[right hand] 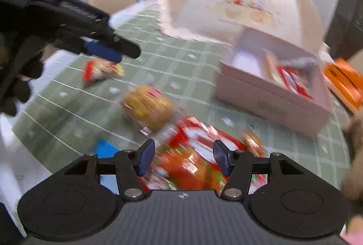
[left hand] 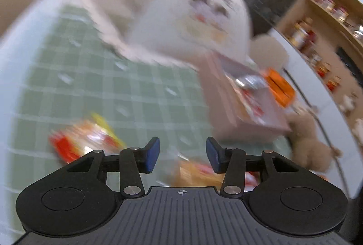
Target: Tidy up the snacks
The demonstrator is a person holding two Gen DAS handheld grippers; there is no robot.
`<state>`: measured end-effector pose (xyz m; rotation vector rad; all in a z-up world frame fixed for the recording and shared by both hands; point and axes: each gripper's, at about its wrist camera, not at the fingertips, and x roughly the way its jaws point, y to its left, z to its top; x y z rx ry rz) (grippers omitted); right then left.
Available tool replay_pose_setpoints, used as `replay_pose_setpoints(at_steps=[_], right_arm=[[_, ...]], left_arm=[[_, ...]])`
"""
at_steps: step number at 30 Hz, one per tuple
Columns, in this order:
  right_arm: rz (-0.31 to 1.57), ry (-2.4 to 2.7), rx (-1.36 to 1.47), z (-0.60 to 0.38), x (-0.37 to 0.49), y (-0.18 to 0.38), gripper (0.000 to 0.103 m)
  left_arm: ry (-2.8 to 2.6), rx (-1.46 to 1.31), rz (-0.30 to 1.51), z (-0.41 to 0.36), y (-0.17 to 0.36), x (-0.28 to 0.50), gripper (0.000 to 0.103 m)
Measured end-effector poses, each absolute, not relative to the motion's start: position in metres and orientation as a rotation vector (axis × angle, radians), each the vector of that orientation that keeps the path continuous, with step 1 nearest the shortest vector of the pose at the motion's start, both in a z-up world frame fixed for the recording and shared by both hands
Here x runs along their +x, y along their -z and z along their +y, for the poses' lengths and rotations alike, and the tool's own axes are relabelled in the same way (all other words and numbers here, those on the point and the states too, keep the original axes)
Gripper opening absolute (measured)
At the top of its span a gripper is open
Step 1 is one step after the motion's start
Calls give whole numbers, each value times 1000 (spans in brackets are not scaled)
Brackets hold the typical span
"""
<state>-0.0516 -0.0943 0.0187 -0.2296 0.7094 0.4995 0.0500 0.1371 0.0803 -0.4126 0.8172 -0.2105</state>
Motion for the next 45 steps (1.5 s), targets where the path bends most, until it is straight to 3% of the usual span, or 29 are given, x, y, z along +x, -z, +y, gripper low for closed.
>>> replay_pose_setpoints(at_steps=[2, 4, 6, 10, 12, 13, 15, 22, 29, 35, 40, 45], right_arm=[[664, -556, -253, -78, -48, -25, 59], [606, -611, -302, -61, -42, -28, 67], [574, -638, -370, -43, -31, -24, 67], [686, -651, -419, -20, 1, -3, 71], [741, -628, -407, -19, 7, 6, 70], [760, -613, -399, -20, 7, 6, 60], [773, -595, -374, -28, -2, 1, 54], [735, -497, -213, -96, -35, -29, 53], [733, -212, -142, -174, -42, -24, 53], [801, -36, -5, -221, -25, 2, 56], [825, -50, 27, -221, -27, 15, 69], [814, -20, -7, -211, -23, 26, 71]], left_arm=[[141, -419, 811, 163, -77, 57, 50], [72, -416, 813, 186, -71, 60, 50], [21, -424, 826, 205, -62, 62, 50], [56, -468, 871, 226, -46, 68, 50], [92, -411, 902, 216, -43, 65, 50], [114, -356, 917, 207, -39, 66, 50], [146, -267, 922, 189, -37, 62, 50], [294, -16, 949, 103, -28, 56, 48], [308, -103, 916, 79, -50, 45, 47], [179, -293, 900, 95, -54, 58, 47], [284, -71, 902, 41, -55, 54, 47], [268, 172, 910, -1, -41, 49, 47]])
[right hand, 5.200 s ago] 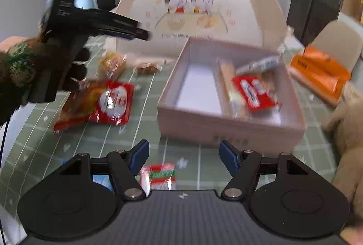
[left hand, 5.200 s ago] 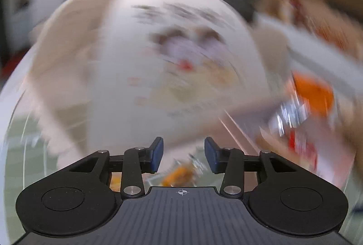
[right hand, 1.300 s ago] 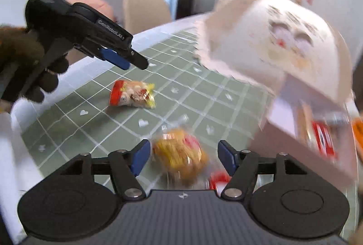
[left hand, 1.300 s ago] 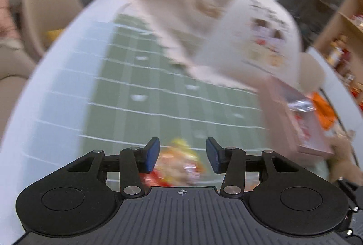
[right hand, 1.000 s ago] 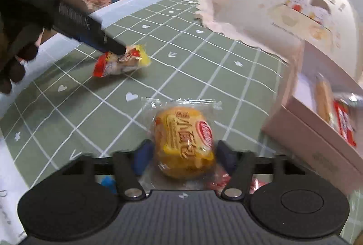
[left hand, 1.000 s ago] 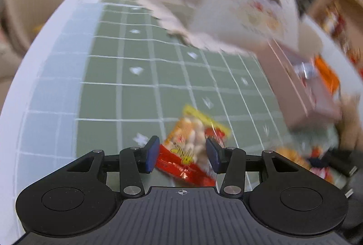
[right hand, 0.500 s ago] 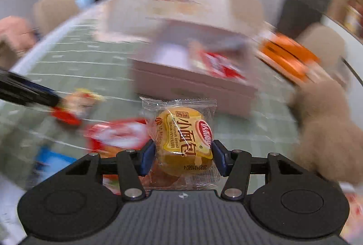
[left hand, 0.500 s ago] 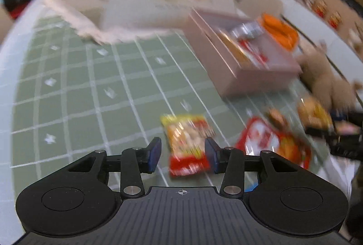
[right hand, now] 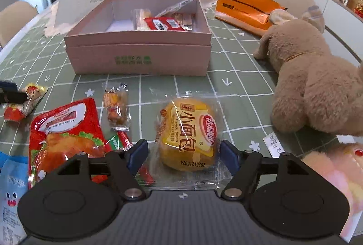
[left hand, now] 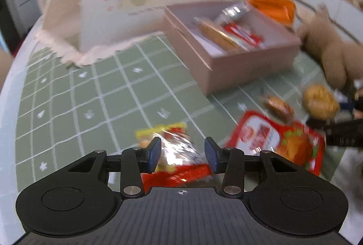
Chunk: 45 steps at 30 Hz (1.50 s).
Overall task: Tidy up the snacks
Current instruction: 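Grasp the red-and-yellow peanut packet with the left tool while the right tool grasps a small orange-wrapped snack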
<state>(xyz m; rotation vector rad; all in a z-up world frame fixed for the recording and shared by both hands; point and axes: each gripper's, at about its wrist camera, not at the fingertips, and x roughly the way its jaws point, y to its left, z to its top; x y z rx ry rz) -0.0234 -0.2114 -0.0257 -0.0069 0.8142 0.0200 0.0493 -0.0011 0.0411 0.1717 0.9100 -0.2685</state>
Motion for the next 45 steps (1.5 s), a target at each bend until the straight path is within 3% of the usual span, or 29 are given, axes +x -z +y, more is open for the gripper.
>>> replay_pose_setpoints(at_steps=[6, 9, 14, 19, 27, 31, 37, 39, 42, 45], right_arm=[[803, -10, 78, -224, -25, 31, 79], [788, -1, 77, -224, -27, 33, 80], [777, 7, 81, -224, -29, 35, 82], [761, 13, 84, -223, -30, 37, 86], [759, 16, 85, -219, -29, 39, 94], [752, 13, 84, -218, -29, 40, 96], [753, 12, 89, -217, -29, 41, 101], [768, -17, 74, -217, -28, 40, 101], [813, -72, 46, -221, -24, 33, 89], [741, -66, 9, -219, -32, 13, 88]], left_arm=[[326, 258, 930, -21, -35, 46, 52], [434, 122, 968, -12, -42, 50, 55], [277, 24, 912, 21, -52, 52, 50], [194, -295, 1022, 66, -35, 70, 50], [256, -104, 1014, 20, -28, 78, 56], [292, 24, 983, 0, -23, 74, 70], [303, 100, 955, -10, -18, 70, 73], [306, 66, 973, -6, -20, 73, 70], [311, -13, 1008, 5, -24, 75, 64], [323, -160, 1030, 18, -27, 70, 62]])
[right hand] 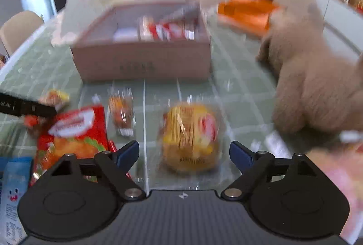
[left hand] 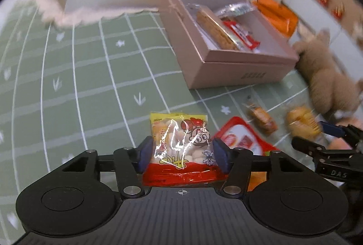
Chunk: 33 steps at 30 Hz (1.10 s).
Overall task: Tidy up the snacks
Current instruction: 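Grasp the red-and-yellow peanut packet with the left tool while the right tool grasps a small orange-wrapped snack, then carry the peanut packet and orange snack into the pink box, open both tools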
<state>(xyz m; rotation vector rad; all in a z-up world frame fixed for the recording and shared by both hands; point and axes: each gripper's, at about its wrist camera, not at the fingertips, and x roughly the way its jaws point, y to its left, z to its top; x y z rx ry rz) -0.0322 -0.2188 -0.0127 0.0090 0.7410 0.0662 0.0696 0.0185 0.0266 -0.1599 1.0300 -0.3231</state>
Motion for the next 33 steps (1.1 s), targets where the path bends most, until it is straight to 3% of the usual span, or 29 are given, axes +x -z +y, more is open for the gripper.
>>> replay_pose_setpoints(at_steps=[2, 5, 7, 12, 13, 16, 24, 33], right_arm=[[668, -82, -48, -211, -37, -3, 87], [622, -172, -111, -193, -34, -21, 66], [661, -249, -112, -181, -20, -24, 52], [779, -262, -117, -160, 21, -1, 44], [814, -261, -114, -157, 29, 5, 33], [864, -275, -95, -156, 34, 11, 19], [723, -308, -89, -179, -30, -40, 19], [624, -233, -14, -213, -64, -78, 19]], left_arm=[[311, -150, 1033, 19, -32, 56, 62], [326, -150, 1053, 19, -38, 38, 62], [343, -152, 1063, 18, -42, 28, 62], [372, -132, 1069, 9, -51, 12, 62], [378, -132, 1067, 7, -53, 9, 62], [390, -124, 1066, 1, -58, 1, 62], [464, -135, 1035, -10, -77, -3, 62], [523, -336, 601, -3, -191, 84, 62]])
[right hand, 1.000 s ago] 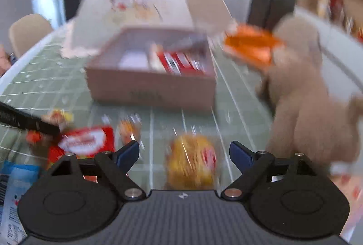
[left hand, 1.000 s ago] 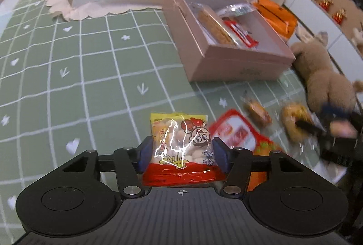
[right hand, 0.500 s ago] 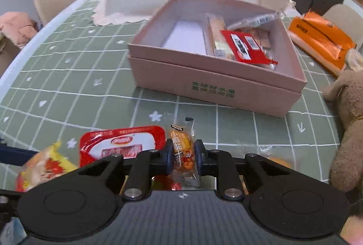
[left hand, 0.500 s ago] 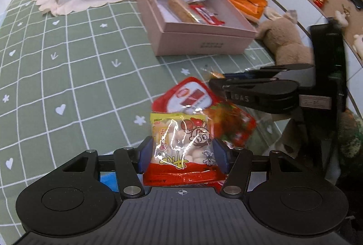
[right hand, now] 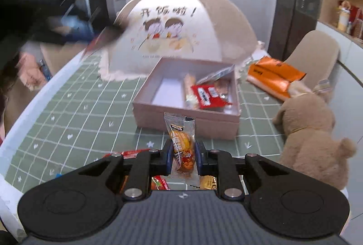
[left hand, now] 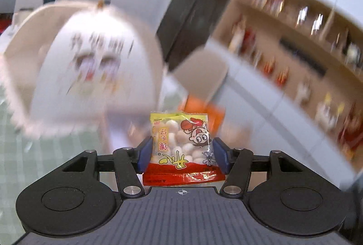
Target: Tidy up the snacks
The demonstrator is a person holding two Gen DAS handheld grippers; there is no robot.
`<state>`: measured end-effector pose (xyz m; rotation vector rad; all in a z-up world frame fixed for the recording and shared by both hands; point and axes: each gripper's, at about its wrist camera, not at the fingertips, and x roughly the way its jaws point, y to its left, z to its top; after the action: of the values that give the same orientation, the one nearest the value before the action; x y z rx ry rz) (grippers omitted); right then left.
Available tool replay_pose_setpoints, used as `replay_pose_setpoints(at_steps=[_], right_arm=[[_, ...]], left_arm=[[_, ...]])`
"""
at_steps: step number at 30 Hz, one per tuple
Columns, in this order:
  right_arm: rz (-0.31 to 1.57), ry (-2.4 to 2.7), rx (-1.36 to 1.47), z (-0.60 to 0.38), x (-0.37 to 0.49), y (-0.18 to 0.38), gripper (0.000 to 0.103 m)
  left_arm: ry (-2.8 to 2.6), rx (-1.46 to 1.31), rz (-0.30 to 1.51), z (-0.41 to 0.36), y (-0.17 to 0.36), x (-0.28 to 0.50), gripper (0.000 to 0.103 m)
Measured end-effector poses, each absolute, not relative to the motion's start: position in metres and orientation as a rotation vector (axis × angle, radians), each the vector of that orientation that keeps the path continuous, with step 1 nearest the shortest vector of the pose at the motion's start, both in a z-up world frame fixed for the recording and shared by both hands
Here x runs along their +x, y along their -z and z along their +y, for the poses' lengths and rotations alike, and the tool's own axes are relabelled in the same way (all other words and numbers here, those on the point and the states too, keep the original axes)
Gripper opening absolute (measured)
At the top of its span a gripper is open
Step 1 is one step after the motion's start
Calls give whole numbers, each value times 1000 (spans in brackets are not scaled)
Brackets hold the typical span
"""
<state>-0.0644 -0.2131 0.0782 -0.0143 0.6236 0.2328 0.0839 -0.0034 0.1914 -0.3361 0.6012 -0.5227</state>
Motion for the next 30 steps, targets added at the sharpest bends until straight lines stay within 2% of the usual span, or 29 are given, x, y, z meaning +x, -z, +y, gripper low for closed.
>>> replay_pose_setpoints(at_steps=[3, 6, 9, 14, 17, 20, 21, 22, 23, 26, 30], right_arm=[[613, -212, 2, -214, -63, -80, 19], [619, -190, 4, -214, -67, -79, 19], [631, -157, -12, -219, -69, -75, 19], [679, -117, 23, -234, -50, -68, 19], [631, -112, 26, -234, -30, -81, 19], [528, -109, 10, -222, 11, -102, 20], [475, -109, 0, -215, 32, -109, 23], [446, -115, -14, -209, 53, -112, 39], [473, -130, -28, -204, 76, -113, 45], [615, -131, 9, -205, 120, -110, 45], [621, -186, -6, -212, 83, -95, 46]], left_arm=[[546, -434, 610, -11, -169, 138, 65], [404, -290, 745, -28, -121, 169, 60], [411, -386, 736, -20, -95, 164, 60], [446, -433, 733, -2, -92, 147, 60], [454, -463, 725, 16, -95, 117, 60], [453, -466, 789, 21, -82, 92, 60], [457, -460, 814, 19, -76, 88, 60], [455, -446, 842, 18, -70, 85, 60], [443, -426, 868, 17, -66, 80, 60], [406, -354, 920, 22, -64, 61, 60], [345, -305, 991, 45, -58, 30, 60]])
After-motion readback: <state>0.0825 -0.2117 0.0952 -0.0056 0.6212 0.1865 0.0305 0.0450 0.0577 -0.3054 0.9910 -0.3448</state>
